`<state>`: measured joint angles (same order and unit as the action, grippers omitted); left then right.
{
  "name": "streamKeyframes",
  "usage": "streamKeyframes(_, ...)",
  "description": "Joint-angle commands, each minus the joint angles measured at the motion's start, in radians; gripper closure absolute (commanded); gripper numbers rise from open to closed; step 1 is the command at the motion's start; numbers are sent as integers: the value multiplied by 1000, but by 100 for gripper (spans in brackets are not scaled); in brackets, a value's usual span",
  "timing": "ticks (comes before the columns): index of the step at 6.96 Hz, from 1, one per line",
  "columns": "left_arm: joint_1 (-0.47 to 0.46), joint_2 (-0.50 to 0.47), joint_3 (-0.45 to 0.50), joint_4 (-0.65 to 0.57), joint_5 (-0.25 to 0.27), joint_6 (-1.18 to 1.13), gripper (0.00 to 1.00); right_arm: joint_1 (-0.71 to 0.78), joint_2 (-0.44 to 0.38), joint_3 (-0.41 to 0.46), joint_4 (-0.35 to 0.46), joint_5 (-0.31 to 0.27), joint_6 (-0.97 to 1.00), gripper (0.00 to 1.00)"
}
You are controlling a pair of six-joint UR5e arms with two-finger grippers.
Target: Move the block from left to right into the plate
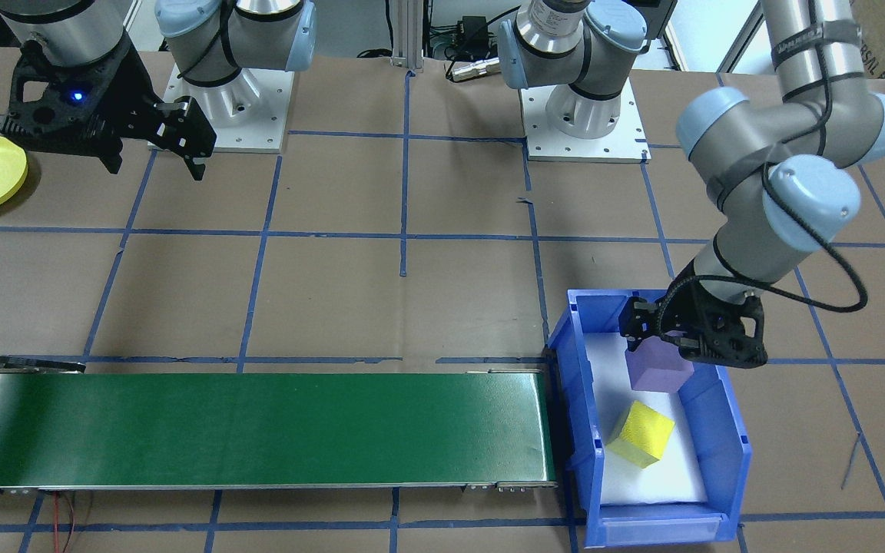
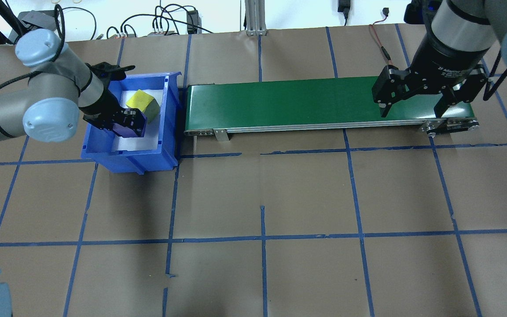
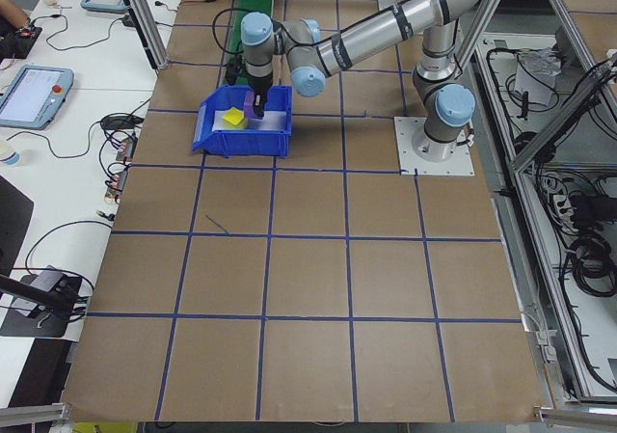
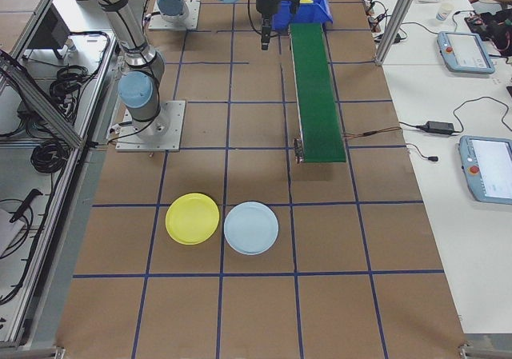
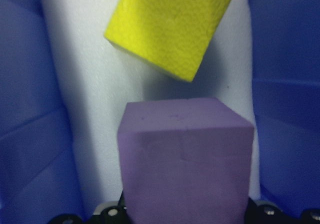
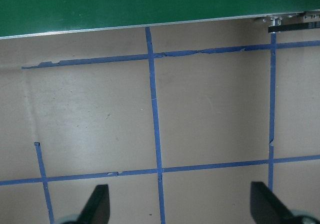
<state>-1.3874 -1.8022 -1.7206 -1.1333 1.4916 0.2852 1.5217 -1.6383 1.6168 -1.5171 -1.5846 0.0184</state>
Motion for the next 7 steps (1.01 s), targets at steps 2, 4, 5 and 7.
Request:
streamKeyframes(2,-125,31,170,-74,-5,-115,67,0,0,0,0,0,-2,0)
streamKeyframes(4,-163,-65,159,42,-10,-147,67,0,0,0,0,2,-2,0)
streamKeyframes(5,-224,-151,159,158,1,-240,67,0,0,2,0,0,-2,0)
streamKeyframes(7,-254,-210,156,224,3,-316,67,0,0,3,0,0,-2,0)
